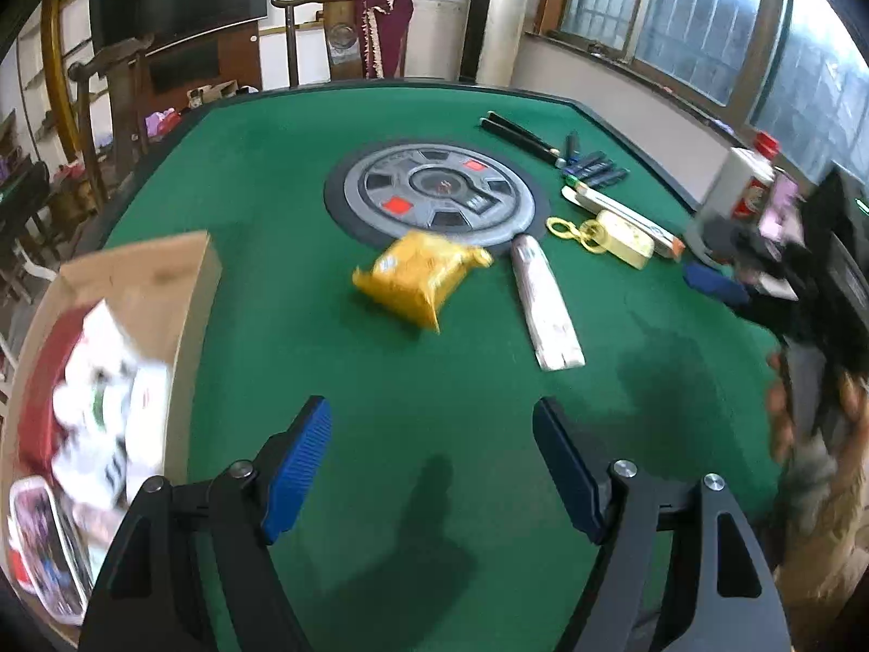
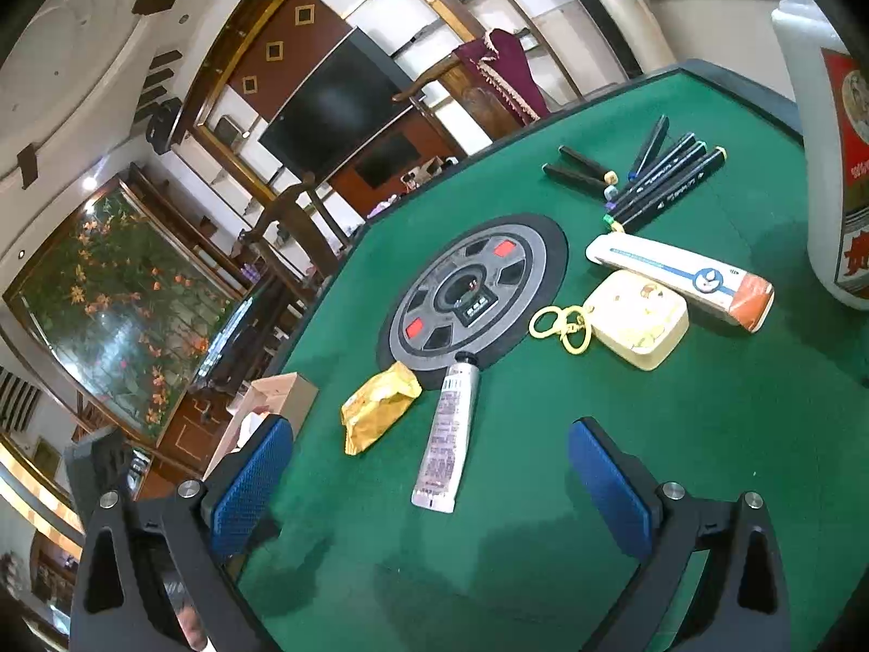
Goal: Organize objects
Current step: 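Grasp the yellow cracker packet on the table with the left tool, then grasp the silver tube with the right tool while the left holds the cracker packet, then carry the cracker packet with the left tool and the silver tube with the right toward the tray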
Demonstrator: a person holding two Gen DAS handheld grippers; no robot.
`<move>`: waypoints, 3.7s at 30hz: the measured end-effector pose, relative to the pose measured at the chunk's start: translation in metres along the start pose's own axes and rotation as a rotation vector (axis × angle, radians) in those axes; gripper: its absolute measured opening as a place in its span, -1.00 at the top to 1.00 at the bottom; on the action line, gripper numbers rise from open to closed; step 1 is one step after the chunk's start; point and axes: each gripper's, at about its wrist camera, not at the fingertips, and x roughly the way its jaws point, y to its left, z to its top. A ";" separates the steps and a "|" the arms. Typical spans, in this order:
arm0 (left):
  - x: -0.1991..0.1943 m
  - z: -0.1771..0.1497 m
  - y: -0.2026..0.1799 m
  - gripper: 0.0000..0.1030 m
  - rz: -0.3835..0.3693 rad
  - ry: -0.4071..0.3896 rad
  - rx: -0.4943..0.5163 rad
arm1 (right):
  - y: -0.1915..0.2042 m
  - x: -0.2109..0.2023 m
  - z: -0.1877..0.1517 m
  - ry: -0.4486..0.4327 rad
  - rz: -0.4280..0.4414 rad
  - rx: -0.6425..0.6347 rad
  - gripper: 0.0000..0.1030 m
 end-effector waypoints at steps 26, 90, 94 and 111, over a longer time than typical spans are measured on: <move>0.124 0.072 -0.006 -0.46 -0.038 0.077 0.124 | 0.000 0.008 -0.006 0.017 -0.001 0.005 -1.00; 0.067 0.008 0.034 0.13 -0.098 -0.028 -0.201 | 0.052 0.104 0.000 0.192 -0.294 -0.363 0.49; 0.065 0.008 0.033 0.13 -0.097 -0.039 -0.198 | 0.058 0.092 -0.003 0.177 -0.253 -0.346 0.49; 0.053 0.007 0.030 0.13 -0.023 -0.096 -0.181 | 0.069 0.086 -0.022 0.167 -0.238 -0.397 0.49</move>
